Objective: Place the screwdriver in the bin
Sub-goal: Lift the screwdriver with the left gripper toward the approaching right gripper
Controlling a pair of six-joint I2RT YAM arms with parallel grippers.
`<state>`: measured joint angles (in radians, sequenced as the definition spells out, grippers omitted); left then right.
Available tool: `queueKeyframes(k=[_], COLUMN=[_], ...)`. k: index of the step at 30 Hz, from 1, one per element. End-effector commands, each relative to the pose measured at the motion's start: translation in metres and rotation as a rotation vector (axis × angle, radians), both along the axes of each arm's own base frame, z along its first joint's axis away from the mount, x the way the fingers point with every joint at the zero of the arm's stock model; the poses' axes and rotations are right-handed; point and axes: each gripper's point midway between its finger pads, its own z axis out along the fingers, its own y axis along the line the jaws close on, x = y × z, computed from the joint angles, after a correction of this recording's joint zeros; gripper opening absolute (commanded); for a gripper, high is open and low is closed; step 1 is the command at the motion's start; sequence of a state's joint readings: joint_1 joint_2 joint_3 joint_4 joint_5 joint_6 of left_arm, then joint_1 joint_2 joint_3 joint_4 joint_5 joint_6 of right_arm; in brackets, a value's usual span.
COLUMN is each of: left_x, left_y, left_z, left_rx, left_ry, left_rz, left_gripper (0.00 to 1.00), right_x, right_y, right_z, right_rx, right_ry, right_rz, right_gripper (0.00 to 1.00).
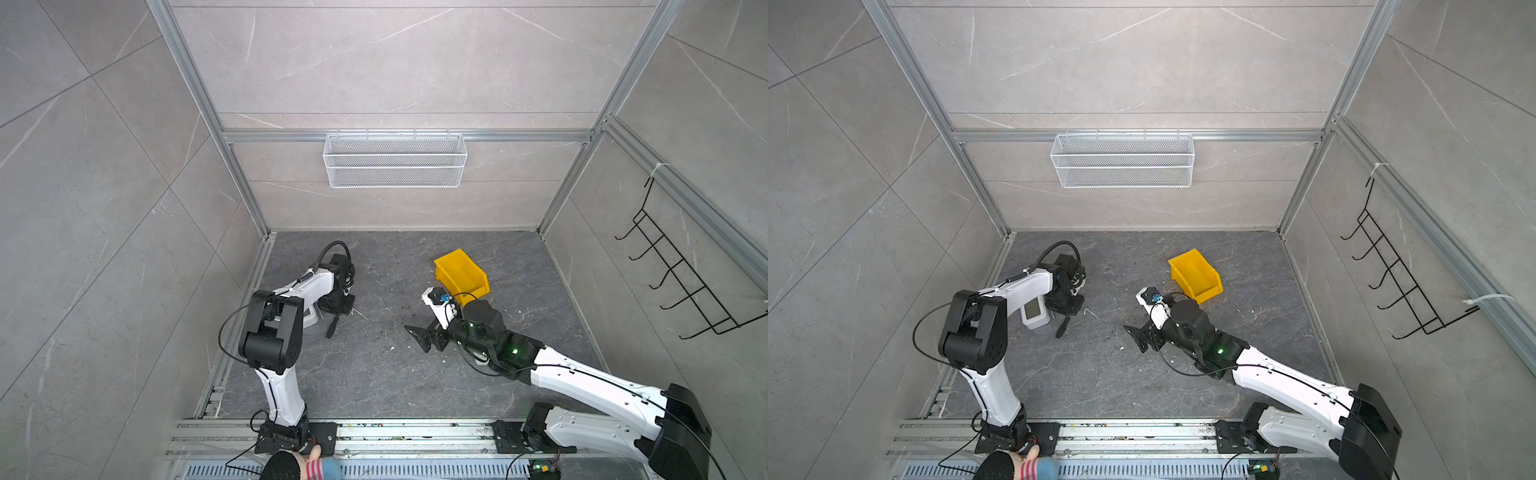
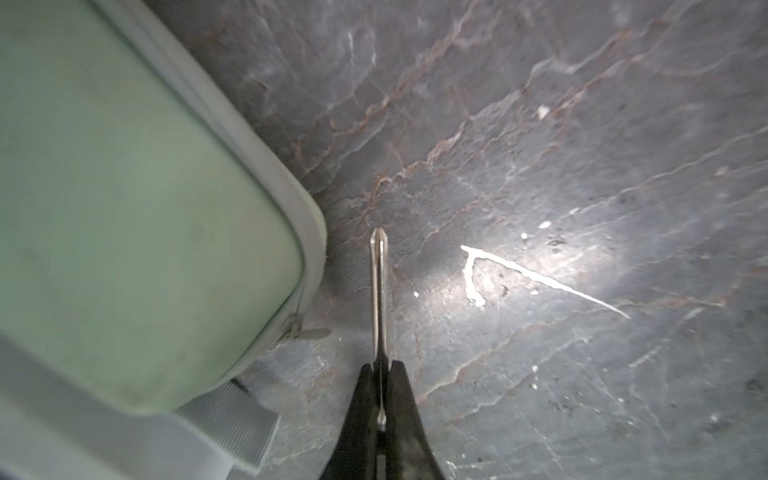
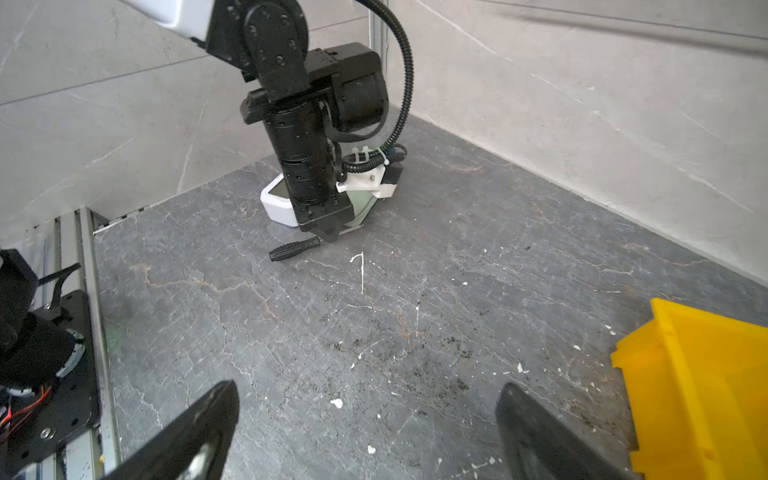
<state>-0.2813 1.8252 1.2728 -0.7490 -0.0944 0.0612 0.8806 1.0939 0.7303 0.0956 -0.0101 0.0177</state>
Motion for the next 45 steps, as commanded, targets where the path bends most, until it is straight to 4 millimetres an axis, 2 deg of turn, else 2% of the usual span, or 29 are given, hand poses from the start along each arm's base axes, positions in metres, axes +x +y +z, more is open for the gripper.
queueKeyframes(k=[1,6,11,18,21,26,29,34,38,42,45], left_x=[0.011,0.015,0.011,-0.014,-0.024,-0.036,-0.04,-0.044,-0.048,-0.053,-0.056], left_y=[-0.011,-0.036,-0.083,-0.157,-0.183,-0.216,-0.231,-0.242,-0.244,-0.243,-0.242], left_z=[0.055,0.103,0.134,0.169,0.183,0.203,0.214,0.224,0.229,0.233,0.235], left_rx=[-0.091,-0.307,-0.607,-0.867,-0.963,-1.103,-1.172,-1.24,-1.264,-1.283,-1.298], left_ry=[-0.158,-0.319,-0.424,-0.504,-0.53,-0.551,-0.554,-0.545,-0.544,-0.541,-0.541], left_rz=[0.032,0.097,0.17,0.112,0.086,0.073,0.053,0.031,0.007,-0.004,-0.01], left_gripper=[0.0,0.0,0.0,0.0,0.0,0.0,0.0,0.0,0.0,0.0,0.0], right_x=[0.002,0.0,-0.005,-0.025,-0.021,-0.013,-0.003,0.018,0.029,0.036,0.041], right_y=[-0.001,0.003,0.007,-0.013,-0.029,-0.038,-0.039,-0.042,-0.037,-0.031,-0.026], right_z=[0.013,0.018,0.032,0.037,0.037,0.036,0.03,0.021,0.006,0.0,-0.001], right_rx=[0.055,0.101,0.183,0.242,0.272,0.302,0.316,0.35,0.332,0.343,0.36], right_ry=[-0.02,-0.014,0.009,0.07,0.104,0.177,0.217,0.325,0.396,0.426,0.434], right_rz=[-0.027,-0.015,0.006,0.006,-0.086,-0.136,-0.143,-0.158,-0.139,-0.137,-0.127], right_gripper=[0.99,0.99,0.99,0.99,0.99,0.99,0.99,0.98,0.92,0.85,0.74])
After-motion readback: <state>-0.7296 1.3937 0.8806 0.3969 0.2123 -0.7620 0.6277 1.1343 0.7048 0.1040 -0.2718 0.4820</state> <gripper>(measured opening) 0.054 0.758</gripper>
